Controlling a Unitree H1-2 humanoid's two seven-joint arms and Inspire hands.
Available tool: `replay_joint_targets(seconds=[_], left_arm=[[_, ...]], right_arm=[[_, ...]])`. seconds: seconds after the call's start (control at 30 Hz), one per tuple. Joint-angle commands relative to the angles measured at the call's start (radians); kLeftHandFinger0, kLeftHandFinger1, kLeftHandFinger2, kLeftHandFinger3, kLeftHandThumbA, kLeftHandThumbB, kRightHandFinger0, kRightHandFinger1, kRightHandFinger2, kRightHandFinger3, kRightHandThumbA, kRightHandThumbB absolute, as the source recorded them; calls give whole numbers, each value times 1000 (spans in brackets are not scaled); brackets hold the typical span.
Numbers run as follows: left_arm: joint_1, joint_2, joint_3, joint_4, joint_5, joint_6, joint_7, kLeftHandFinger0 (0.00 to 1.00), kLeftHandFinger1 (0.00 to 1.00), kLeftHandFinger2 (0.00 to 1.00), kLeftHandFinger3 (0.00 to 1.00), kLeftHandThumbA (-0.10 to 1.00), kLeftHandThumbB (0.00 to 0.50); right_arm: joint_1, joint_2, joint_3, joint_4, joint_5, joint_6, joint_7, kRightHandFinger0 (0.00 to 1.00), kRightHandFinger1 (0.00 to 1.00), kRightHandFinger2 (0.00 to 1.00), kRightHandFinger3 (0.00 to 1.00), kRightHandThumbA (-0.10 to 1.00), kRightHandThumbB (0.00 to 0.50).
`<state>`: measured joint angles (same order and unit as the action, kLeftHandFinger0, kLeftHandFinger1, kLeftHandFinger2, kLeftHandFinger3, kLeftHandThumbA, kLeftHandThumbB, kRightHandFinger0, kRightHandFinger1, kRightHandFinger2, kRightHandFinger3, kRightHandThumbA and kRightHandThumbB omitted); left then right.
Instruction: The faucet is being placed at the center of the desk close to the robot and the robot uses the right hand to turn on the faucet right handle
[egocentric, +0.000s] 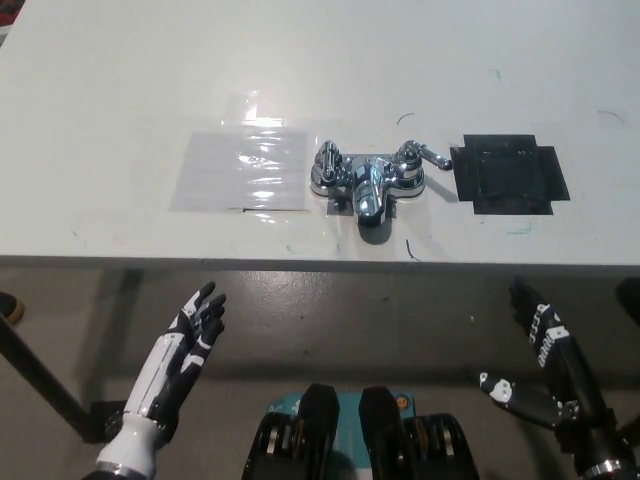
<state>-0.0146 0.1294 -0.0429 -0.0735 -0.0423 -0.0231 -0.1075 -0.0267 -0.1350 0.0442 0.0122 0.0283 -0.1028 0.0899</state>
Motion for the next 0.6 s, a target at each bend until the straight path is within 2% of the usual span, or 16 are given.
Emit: replay_joint_targets(seconds=[0.0, 0.27, 0.37, 0.5, 0.57], left_arm=[[10, 16, 7, -27, -10, -34, -19, 1000, 1000, 1000, 1000, 843, 97], [30, 16, 11, -9, -4, -54, -11, 1000, 1000, 1000, 1000, 857, 124], [33, 17, 13, -8, -10, -57, -14, 1000, 1000, 1000, 1000, 851, 117], [31, 14, 17, -1, -20, -55, -15, 1000, 1000, 1000, 1000, 836, 119], [31, 13, 18, 2, -20, -58, -13, 1000, 1000, 1000, 1000, 835, 124]], right_arm=[[6, 6, 7, -2, 7, -54, 19, 1000, 1000, 1000, 1000, 843, 150], [25, -1, 13, 5, -3, -56, 24, 1000, 1000, 1000, 1000, 806, 170], [29, 0, 14, 0, -4, -51, 25, 1000, 1000, 1000, 1000, 797, 176], [28, -1, 17, -4, -15, -43, 23, 1000, 1000, 1000, 1000, 799, 178], [27, -5, 20, -2, -25, -43, 22, 1000, 1000, 1000, 1000, 794, 164]])
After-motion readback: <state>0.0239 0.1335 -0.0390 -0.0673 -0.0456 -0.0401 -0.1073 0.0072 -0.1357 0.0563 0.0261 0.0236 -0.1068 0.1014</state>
